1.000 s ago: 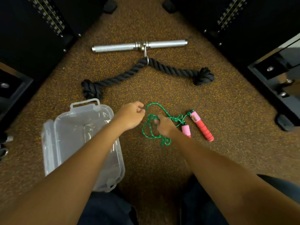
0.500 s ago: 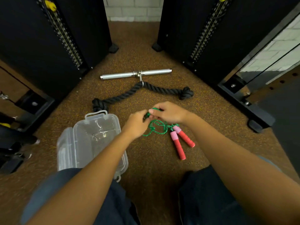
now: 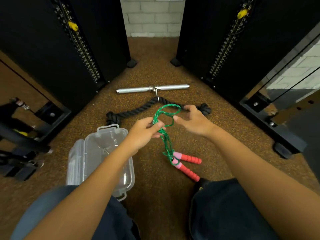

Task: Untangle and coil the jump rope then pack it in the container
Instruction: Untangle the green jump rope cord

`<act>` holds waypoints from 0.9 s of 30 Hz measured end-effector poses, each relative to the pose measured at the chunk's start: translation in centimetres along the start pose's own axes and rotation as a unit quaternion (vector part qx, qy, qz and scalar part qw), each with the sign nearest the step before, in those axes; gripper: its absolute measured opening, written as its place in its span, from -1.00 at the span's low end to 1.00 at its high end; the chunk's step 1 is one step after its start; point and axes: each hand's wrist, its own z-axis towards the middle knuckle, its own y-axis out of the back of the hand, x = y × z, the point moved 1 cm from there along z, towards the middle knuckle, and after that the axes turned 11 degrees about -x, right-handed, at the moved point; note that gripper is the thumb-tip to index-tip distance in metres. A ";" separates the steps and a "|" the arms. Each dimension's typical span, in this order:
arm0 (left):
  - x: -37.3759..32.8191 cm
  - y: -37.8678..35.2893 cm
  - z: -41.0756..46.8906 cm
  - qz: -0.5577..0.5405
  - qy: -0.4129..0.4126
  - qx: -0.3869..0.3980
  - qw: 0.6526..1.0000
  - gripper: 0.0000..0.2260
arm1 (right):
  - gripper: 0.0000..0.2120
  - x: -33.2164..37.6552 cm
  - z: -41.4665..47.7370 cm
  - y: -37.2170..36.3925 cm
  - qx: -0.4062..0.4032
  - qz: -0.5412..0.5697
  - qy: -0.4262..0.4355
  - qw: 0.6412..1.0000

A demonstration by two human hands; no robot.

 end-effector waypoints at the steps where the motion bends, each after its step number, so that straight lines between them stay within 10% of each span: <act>1: -0.3 -0.1 0.0 -0.007 0.001 -0.003 1.000 -0.91 | -0.43 -0.2 -0.1 0.7 0.005 -0.034 -0.004 0.999; 6: -1.8 -0.9 0.2 -0.085 0.011 0.001 0.996 -0.94 | -0.43 0.1 -1.8 0.8 0.202 -0.106 0.088 0.970; 11: -3.9 -2.0 0.4 -0.076 -0.015 0.015 0.997 -0.91 | -0.85 1.2 -0.9 -0.9 0.107 -0.021 0.146 0.983; 18: -2.5 1.1 1.9 0.226 -0.086 -0.002 0.970 -0.77 | -0.75 1.2 1.1 -0.7 0.089 0.146 0.071 0.983; 27: -0.8 -0.3 2.4 0.320 -0.080 0.085 0.940 -0.75 | -0.74 2.5 1.1 -0.8 0.085 0.291 0.004 0.953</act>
